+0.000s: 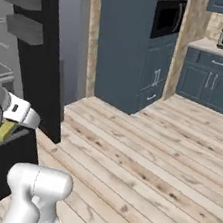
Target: Pick the egg and butter from the fridge and place them by the bowl for mixing.
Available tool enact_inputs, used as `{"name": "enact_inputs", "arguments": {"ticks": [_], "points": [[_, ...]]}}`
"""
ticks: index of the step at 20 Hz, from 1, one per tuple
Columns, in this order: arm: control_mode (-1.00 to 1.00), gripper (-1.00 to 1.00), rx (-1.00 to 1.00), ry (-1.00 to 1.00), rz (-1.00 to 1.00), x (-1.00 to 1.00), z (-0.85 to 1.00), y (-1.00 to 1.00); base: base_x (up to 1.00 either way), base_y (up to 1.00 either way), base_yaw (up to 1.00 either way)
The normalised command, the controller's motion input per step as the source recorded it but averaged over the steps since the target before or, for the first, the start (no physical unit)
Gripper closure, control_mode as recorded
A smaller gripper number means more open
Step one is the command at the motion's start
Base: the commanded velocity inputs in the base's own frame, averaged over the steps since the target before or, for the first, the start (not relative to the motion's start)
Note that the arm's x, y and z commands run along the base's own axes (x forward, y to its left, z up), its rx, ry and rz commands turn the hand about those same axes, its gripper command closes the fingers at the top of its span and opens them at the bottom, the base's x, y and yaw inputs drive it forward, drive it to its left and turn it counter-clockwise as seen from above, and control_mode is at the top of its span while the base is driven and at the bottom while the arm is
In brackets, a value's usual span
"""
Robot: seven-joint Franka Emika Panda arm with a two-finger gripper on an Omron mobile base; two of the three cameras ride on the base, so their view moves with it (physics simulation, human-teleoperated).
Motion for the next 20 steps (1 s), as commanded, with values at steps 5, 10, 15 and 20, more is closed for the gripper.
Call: {"name": "enact_inputs", "arguments": {"ticks": [5,10,15,20], "points": [[1.00,1.00,0.00,0.00,0.00,0.00,0.00,0.00,-0.16,-0.13,-0.91],[1.00,1.00,0.00,0.00,0.00,0.00,0.00,0.00,0.33,-0.52,-0.79],[1.00,1.00,0.00,0.00,0.00,0.00,0.00,0.00,1.00,-0.12,-0.29],[1.00,1.00,0.00,0.00,0.00,0.00,0.00,0.00,1.00,0.00,-0.12]]}}
